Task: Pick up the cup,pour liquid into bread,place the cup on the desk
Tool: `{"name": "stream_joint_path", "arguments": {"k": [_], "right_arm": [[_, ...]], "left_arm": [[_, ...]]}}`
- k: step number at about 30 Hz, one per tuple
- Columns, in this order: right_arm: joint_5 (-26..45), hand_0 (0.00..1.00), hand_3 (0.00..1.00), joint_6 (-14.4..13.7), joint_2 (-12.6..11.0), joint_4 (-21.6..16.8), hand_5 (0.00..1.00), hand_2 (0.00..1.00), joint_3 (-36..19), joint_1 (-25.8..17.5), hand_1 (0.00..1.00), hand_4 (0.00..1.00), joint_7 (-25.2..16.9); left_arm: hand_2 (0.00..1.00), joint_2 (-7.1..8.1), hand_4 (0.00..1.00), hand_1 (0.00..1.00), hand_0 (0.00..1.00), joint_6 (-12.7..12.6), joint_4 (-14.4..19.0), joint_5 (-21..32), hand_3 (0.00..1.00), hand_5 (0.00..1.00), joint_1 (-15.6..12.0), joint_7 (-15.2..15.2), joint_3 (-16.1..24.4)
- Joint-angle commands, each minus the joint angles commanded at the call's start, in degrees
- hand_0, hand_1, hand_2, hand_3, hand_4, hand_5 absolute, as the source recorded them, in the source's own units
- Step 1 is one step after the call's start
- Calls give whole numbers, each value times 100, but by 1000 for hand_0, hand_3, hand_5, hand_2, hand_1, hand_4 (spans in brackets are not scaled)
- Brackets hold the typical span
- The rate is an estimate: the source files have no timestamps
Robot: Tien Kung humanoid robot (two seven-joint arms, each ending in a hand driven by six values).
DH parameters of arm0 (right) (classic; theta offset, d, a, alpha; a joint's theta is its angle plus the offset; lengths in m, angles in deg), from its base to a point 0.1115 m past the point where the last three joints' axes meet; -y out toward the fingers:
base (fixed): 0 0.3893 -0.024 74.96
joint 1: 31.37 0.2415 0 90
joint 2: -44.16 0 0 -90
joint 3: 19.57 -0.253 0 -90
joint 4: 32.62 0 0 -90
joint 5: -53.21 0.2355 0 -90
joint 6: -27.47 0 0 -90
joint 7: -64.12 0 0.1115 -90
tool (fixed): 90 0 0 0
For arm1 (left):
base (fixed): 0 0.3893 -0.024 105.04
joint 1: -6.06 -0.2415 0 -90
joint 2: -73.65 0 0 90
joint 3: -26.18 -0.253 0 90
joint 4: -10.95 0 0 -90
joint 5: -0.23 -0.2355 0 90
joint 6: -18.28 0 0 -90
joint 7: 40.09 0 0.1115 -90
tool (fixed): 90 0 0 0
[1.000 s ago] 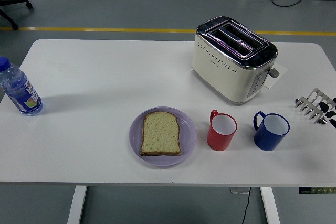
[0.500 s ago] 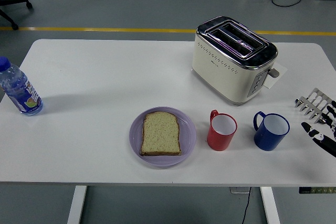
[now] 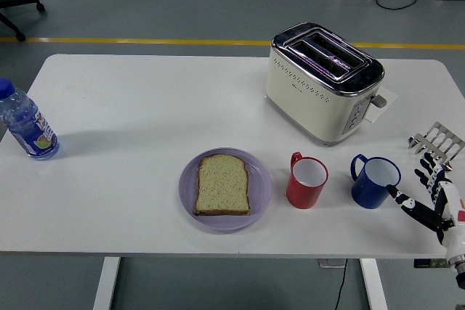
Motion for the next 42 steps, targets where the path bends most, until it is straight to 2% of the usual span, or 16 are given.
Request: {"name": "stream_joint_path", "arguments": {"k": [13, 19, 34, 42], "right_arm": [[31, 990, 998, -125, 122, 463, 194, 991, 436, 280, 922, 983, -129], [118, 985, 998, -131, 174, 815, 194, 989, 618, 495, 916, 982, -263], [317, 974, 998, -164, 414, 1562, 186, 983, 722, 960, 907, 982, -601], [356, 973, 998, -173, 470, 1816, 183, 981, 811, 1166, 900, 983, -709]], "left_arm": [[682, -9, 243, 664, 643, -1, -3, 25, 524, 856, -28, -1, -28], [682, -9, 243, 664, 644, -3, -10, 38, 524, 856, -66, 0, -86], [681, -9, 242, 663, 643, -12, -12, 82, 523, 856, -93, 2, -138], [681, -9, 241, 663, 643, -14, -6, 86, 524, 854, -64, 1, -94]]}}
